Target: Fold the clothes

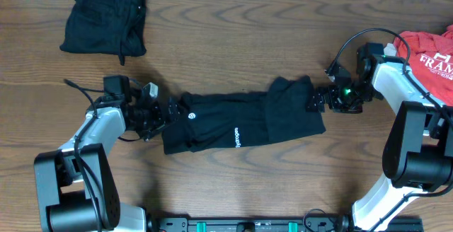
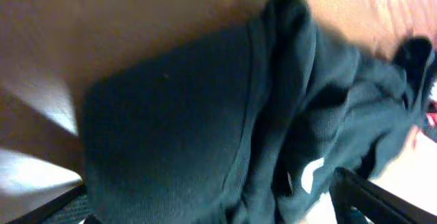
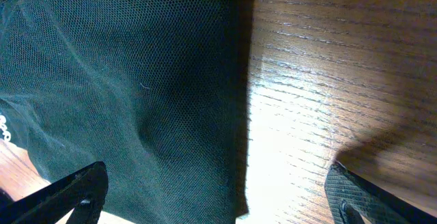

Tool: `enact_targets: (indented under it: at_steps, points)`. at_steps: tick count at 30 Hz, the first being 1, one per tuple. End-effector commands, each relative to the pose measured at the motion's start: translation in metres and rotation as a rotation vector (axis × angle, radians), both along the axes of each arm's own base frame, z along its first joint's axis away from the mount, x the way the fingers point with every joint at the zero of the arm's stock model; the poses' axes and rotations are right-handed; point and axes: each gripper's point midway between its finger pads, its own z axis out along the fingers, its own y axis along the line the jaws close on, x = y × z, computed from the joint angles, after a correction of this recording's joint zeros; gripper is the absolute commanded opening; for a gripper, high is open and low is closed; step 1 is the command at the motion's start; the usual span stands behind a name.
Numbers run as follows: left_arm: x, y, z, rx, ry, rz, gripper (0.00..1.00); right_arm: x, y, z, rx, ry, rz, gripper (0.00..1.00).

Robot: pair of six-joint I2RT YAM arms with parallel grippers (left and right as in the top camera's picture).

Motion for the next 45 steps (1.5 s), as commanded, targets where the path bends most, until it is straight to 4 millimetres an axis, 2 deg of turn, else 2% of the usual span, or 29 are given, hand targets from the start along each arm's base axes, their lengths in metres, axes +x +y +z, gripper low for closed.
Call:
enact_targets:
  at_steps: [1, 5, 7, 17, 28, 35, 39, 42, 45]
  points:
    - [-0.038, -0.002, -0.027, 0.007, 0.171, -0.009, 0.98, -0.002, 0.004, -0.002, 0.013, 0.012, 0.002, 0.99]
    - [-0.055, -0.004, -0.026, -0.002, 0.225, -0.042, 0.98, -0.002, 0.004, -0.002, 0.013, 0.011, 0.002, 0.99]
    - [-0.056, -0.004, -0.026, -0.001, 0.221, -0.051, 0.98, -0.002, 0.004, -0.002, 0.013, 0.011, 0.002, 0.99]
    - [-0.035, -0.017, -0.018, -0.070, 0.112, -0.074, 0.98, -0.001, 0.011, 0.002, 0.056, 0.007, -0.001, 0.99]
    - [-0.031, -0.043, -0.017, -0.073, 0.088, -0.130, 0.98, -0.001, 0.016, 0.002, 0.061, 0.007, 0.012, 0.99]
    - [-0.024, -0.047, -0.018, -0.074, 0.089, -0.099, 1.00, -0.002, 0.017, 0.002, 0.061, 0.007, 0.016, 0.99]
    - [-0.024, -0.047, -0.021, -0.075, 0.095, -0.096, 0.82, -0.002, 0.017, 0.002, 0.061, 0.007, 0.016, 0.99]
    - [-0.024, -0.047, -0.021, -0.075, 0.096, -0.096, 0.75, -0.002, 0.017, 0.002, 0.061, 0.007, 0.015, 0.99]
    - [-0.023, -0.047, -0.021, -0.075, 0.091, -0.096, 0.61, -0.002, 0.017, 0.002, 0.061, 0.007, 0.015, 0.99]
